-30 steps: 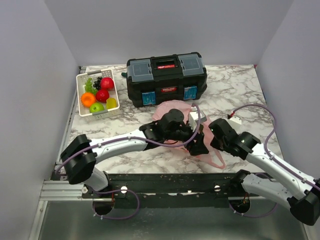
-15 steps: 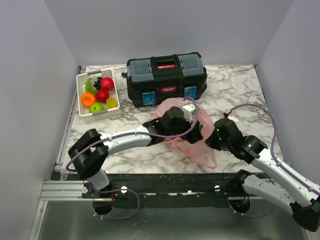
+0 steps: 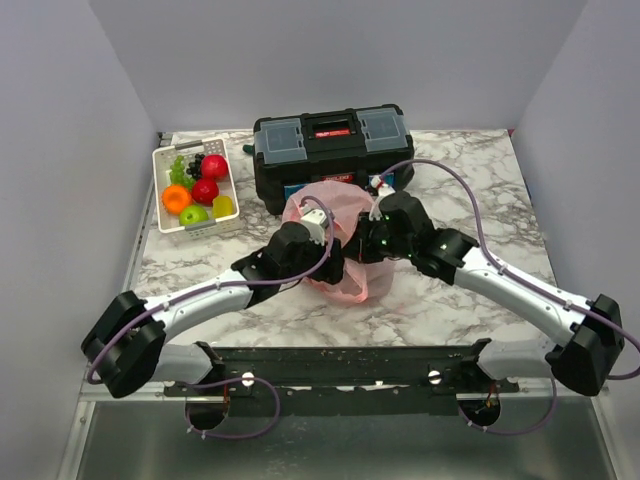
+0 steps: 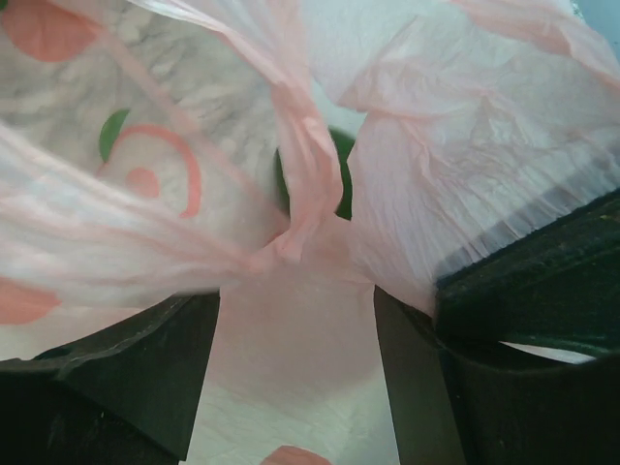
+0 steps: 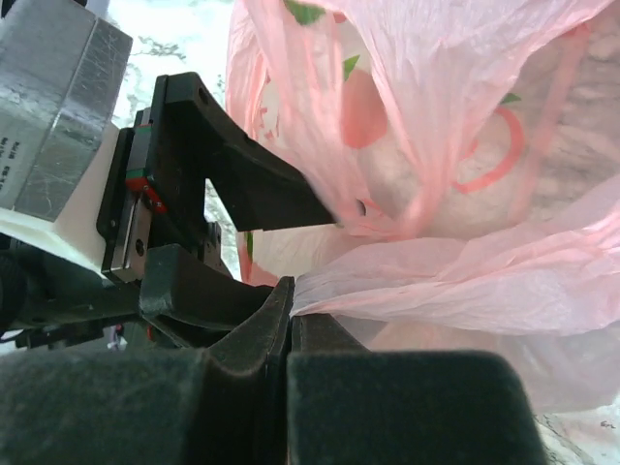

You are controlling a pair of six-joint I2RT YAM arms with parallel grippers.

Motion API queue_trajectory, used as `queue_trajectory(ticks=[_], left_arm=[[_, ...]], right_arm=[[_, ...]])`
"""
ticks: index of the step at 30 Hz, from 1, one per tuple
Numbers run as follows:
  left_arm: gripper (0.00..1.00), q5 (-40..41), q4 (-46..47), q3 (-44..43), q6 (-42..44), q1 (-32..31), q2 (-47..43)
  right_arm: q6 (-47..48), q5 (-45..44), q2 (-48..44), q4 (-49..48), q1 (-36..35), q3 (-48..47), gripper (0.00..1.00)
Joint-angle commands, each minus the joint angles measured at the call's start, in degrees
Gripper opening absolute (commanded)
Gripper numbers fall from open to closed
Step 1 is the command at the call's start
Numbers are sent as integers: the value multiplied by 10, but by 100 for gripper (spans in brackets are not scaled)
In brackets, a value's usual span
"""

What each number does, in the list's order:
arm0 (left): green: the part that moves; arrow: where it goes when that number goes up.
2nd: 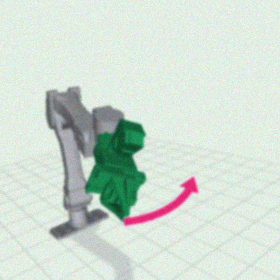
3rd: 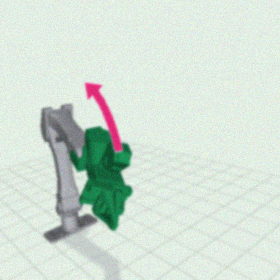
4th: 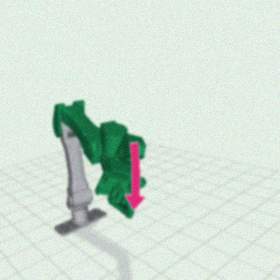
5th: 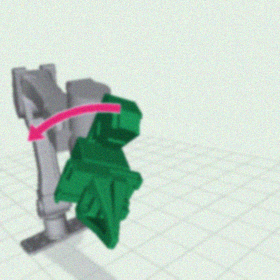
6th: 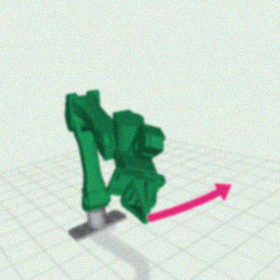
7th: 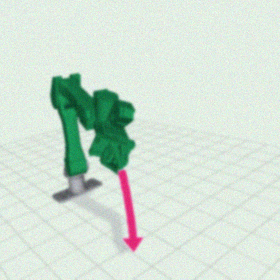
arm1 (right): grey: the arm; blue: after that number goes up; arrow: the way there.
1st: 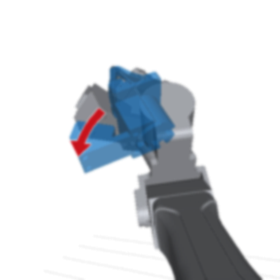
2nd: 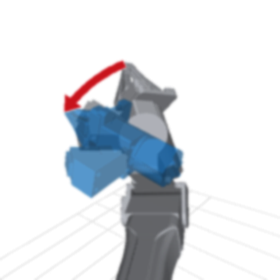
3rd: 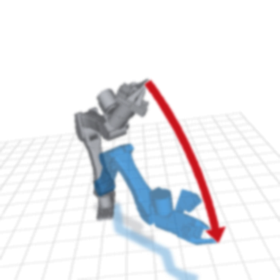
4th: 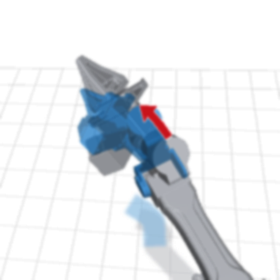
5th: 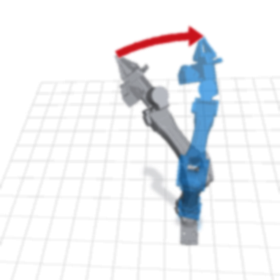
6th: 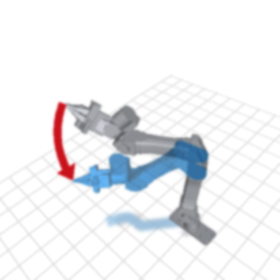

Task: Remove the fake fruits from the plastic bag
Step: Take out the fake fruit from the plastic bag.

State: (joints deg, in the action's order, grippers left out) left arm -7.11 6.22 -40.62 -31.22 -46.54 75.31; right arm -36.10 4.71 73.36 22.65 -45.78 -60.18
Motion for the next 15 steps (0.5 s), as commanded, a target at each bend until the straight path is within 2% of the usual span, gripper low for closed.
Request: queue_trajectory(ticks=[1,5,9,12,15], left_arm=[[64,14,19,9,21,0,-10],[63,-30,43,1,-8,-1,35],[61,-74,49,-25,-4,-7,68],[66,-74,33,-52,19,-20,78],[70,-90,38,-64,39,-28,83]], right_arm=[[1,34,-46,-8,-22,39,1],[-56,-31,-123,53,-22,120,1],[-113,-3,-187,90,-22,197,1],[-150,21,-235,87,-22,261,1],[-172,4,-262,126,-22,283,1]])
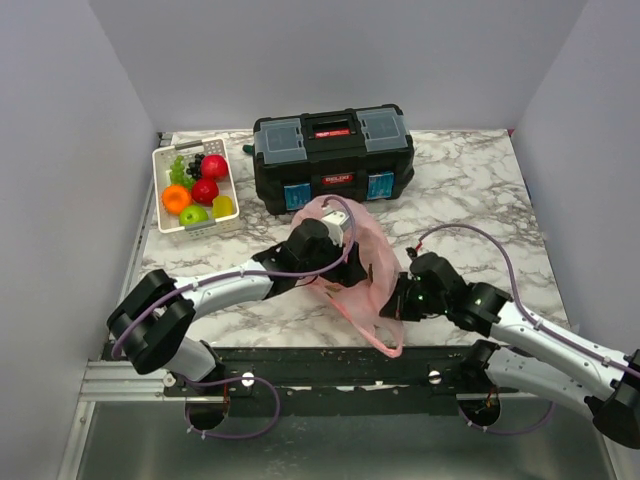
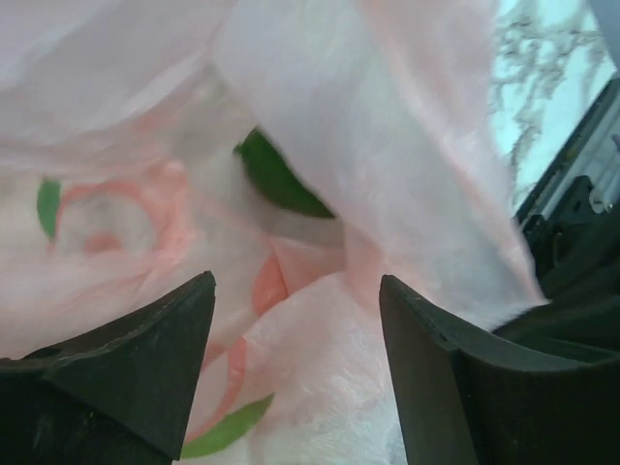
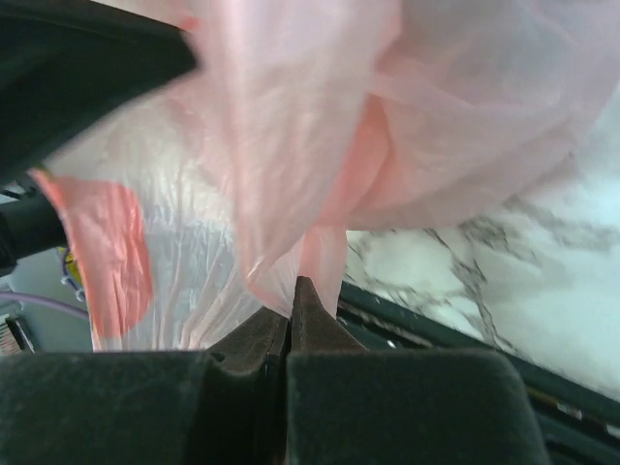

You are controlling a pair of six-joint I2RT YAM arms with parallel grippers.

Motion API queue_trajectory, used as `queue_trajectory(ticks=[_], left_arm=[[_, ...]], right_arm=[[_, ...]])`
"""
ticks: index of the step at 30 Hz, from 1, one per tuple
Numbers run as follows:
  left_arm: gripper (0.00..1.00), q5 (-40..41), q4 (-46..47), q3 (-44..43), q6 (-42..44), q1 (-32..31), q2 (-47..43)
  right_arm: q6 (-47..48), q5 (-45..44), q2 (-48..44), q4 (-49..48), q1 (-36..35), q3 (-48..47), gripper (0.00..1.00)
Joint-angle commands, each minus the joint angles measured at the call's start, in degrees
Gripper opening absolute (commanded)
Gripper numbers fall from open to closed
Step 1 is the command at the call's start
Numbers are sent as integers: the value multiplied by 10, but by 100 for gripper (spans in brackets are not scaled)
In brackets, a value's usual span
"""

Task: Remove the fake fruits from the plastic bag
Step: Take out the fake fruit from the plastic bag.

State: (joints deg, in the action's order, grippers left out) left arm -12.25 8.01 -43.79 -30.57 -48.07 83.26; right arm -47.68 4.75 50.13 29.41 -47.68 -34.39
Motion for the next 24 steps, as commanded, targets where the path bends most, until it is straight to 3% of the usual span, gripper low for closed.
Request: queue_trajectory(ticks=[1,7,13,20,24], left_arm=[[71,-44,32,-31,34,-15,3],[73,-28,43,-70,38,-31,54],[61,-16,82,-59,44,-45,65],[56,36,103,-31,77,-56,83],[56,86,54,-68,71,-57,119]], right_arm=[[-62,-7,-29,76,-3,23,1],[-84,-72,-33,149,-3,-15,1],[-90,-124,-54,180,-3,-38,1],[-82,-117,-55,171,-3,-49,1],[-77,-113,-57,171,-3,-52,1]])
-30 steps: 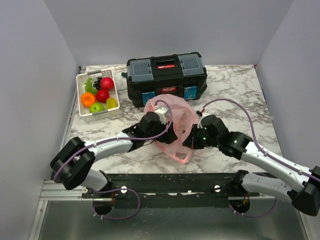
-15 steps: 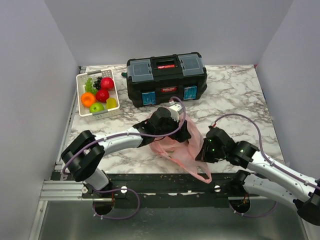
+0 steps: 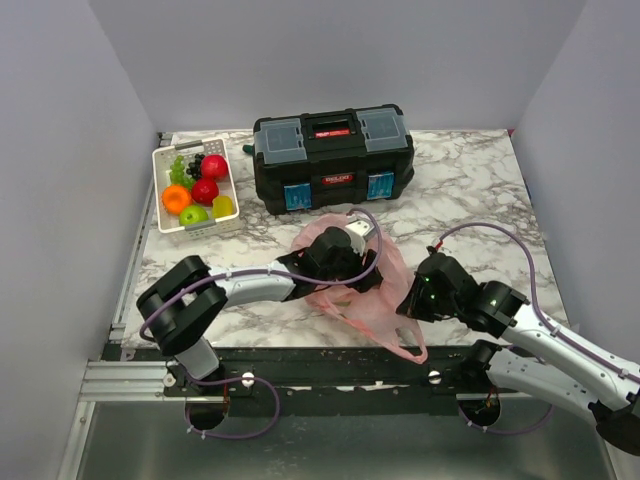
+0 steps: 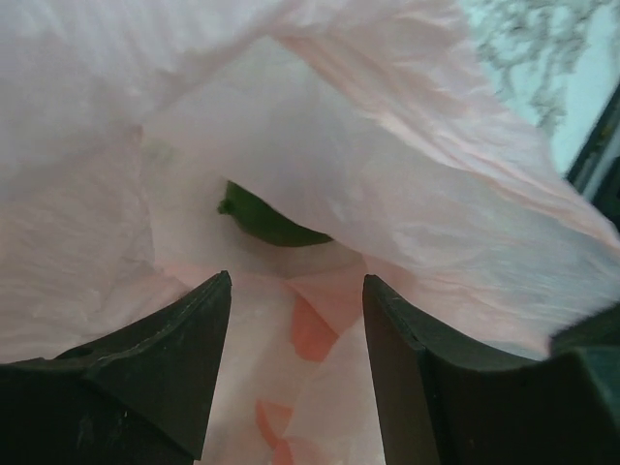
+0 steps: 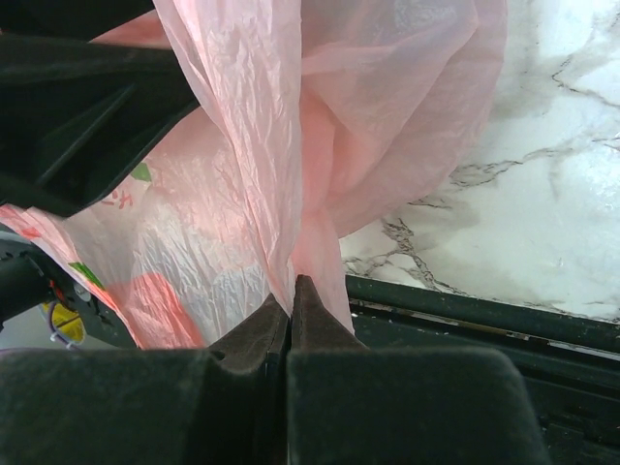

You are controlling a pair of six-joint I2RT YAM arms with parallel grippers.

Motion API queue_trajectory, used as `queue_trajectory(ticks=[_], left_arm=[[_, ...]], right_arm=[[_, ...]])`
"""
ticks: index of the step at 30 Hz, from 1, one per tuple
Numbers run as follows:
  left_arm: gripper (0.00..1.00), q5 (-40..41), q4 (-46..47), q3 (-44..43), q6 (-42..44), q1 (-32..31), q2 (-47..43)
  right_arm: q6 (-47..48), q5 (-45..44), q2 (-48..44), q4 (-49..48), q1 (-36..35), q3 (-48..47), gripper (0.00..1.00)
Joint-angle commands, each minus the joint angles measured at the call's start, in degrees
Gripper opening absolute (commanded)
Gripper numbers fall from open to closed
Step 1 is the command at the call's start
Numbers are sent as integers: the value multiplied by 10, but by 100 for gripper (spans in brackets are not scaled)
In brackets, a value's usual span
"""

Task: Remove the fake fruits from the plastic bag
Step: Take out the fake fruit from the plastic bag.

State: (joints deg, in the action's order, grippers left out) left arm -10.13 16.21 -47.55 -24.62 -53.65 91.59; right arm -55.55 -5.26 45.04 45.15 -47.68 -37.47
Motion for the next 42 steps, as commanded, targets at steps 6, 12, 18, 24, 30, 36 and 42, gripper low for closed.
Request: queue_trajectory(ticks=[6,12,18,24,30,36,42], left_arm=[[64,56,-21,-58,-1,-8,71],[75,5,24,-61,-5,-16,81],[88,31,-22,-119,-31,-31,138],[89,75,-30,-174,-47,-40,204],[84,97,-68,-246,-80,-47,285],[77,165,-72,-191,-86,-35,246],[78,207,-75,-76,-83,8,139]], right_arm=[[6,-5,-5,3,-3,-21,1],[10,-1,-5,-11,-3,-17,1],[18,9,-2,-20,-3,-16,1],[16,12,-14,-20,-3,-5,1],[9,6,-33,-18,-3,11,1],[9,3,-42,-29,-3,20,1],[65,47,5,-92,-3,23,1]])
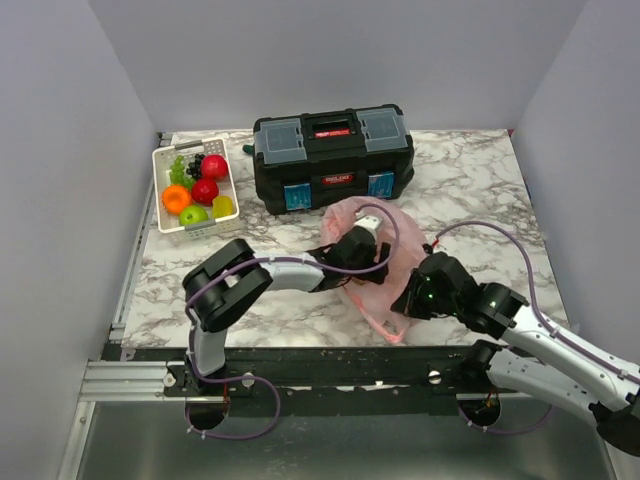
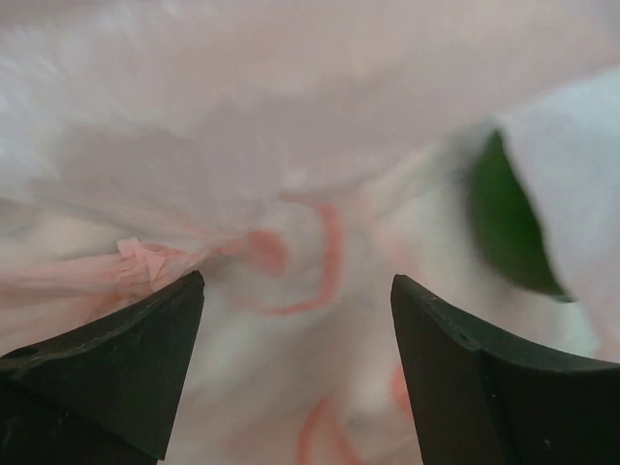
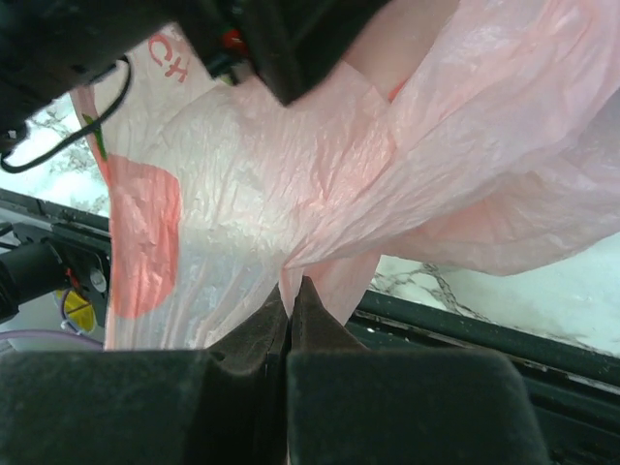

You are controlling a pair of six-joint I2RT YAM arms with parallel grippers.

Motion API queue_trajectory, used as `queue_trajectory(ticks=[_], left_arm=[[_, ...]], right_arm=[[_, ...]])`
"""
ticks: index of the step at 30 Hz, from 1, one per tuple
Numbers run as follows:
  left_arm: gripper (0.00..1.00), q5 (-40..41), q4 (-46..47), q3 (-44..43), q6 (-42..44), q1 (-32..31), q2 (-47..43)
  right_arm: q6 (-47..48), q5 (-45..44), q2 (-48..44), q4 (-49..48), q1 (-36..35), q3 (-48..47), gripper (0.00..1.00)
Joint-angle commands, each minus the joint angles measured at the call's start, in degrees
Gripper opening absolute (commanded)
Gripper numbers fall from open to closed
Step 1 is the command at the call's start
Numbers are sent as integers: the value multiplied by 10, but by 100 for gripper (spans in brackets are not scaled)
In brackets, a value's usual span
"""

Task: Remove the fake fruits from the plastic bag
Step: Take out the fake fruit from the plastic bag.

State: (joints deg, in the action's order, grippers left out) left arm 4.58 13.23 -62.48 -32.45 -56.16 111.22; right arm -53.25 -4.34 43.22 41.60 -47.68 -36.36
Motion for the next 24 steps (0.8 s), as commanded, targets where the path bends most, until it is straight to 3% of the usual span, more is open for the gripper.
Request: queue_trajectory(ticks=[1,5,9,11,12,16,18,24], left_arm=[[78,67,-45,96,-4,42,-78],[78,65,-9,188,0,67,-172],[77,-31,49,229,16,65,-220],[77,-72,66,234,3,64,-223],[77,-85,73,233,-2,63,-220],[78,-100,78,213,-3,61,-202],[78,-101,73,204,-1,59,-200],[79,-60,65,198,-3,48,-205]], right_arm=[[56,59,30,-78,-4,14,1],[106,121,61,-130,-3,11,1],[134,183,103,-162,-4,0,1],[120,160,112,-157,-3,-16,5],[102,127,107,-149,-3,-20,10],[38,-16,84,-104,-3,-30,64],[23,-65,89,-77,-2,-47,79],[84,-125,178,-80,-2,-115,88]])
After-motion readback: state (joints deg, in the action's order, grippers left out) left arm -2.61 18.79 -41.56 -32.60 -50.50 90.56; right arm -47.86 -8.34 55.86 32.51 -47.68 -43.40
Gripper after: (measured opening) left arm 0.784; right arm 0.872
